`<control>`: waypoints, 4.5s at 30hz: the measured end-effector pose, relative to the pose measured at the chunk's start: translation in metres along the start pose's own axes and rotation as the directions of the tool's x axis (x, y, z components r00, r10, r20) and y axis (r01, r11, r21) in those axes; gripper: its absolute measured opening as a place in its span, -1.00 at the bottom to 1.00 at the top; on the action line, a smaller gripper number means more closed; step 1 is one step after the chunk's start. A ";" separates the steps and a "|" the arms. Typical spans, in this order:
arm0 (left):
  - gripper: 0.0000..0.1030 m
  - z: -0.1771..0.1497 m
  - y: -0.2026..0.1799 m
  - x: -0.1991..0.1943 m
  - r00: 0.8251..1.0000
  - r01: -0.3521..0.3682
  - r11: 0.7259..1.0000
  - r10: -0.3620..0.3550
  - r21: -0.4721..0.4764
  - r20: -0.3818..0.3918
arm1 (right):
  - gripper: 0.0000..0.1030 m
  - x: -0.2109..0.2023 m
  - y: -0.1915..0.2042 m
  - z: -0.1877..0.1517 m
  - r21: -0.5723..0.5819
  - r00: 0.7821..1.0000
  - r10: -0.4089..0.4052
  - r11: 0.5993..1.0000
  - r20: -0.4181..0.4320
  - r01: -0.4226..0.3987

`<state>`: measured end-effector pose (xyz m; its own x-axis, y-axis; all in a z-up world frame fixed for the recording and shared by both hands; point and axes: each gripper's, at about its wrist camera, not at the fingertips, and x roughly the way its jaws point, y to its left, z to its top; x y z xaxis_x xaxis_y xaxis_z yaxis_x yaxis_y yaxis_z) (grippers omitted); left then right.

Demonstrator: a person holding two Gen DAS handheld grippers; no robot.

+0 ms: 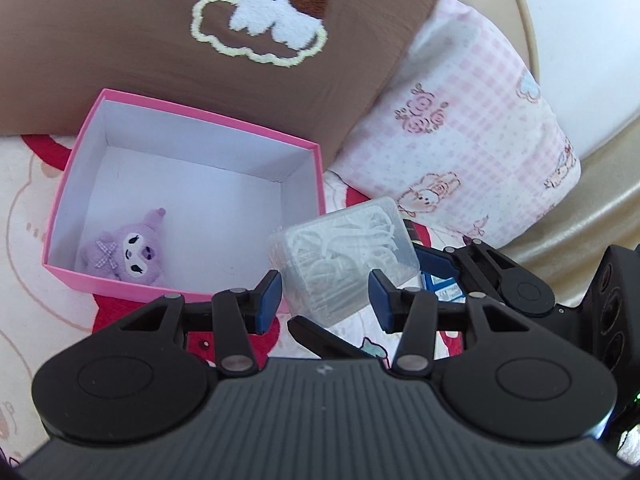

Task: Organize objects
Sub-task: 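Lower the clear floss box into the pink box beside the plush, then open the right gripper to release the floss box in the box, then withdraw the right gripper and move it to the blue wipes pack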

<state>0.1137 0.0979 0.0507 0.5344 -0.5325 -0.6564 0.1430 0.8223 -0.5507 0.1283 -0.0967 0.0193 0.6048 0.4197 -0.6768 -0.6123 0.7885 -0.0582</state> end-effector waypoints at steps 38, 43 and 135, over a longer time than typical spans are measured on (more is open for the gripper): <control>-0.13 0.029 0.122 0.112 0.989 -0.123 0.982 0.110 -0.146 -0.097 | 0.32 0.157 -0.033 0.001 0.306 0.962 0.158 0.948 -0.221 -0.085; -0.13 0.031 0.125 0.125 0.982 -0.148 0.980 0.130 -0.132 -0.138 | 0.28 0.165 -0.031 -0.009 0.340 0.962 0.143 0.939 -0.234 -0.057; 0.74 -0.048 -0.022 -0.011 0.933 -0.355 0.912 0.359 0.205 0.017 | 0.37 -0.039 -0.023 -0.050 0.146 0.985 0.089 0.987 -0.151 -0.067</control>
<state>0.0651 0.0759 0.0453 0.5641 -0.1981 -0.8016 0.1117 0.9802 -0.1636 0.0935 -0.1538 0.0103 0.4645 0.4155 -0.7821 -0.5700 0.8161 0.0950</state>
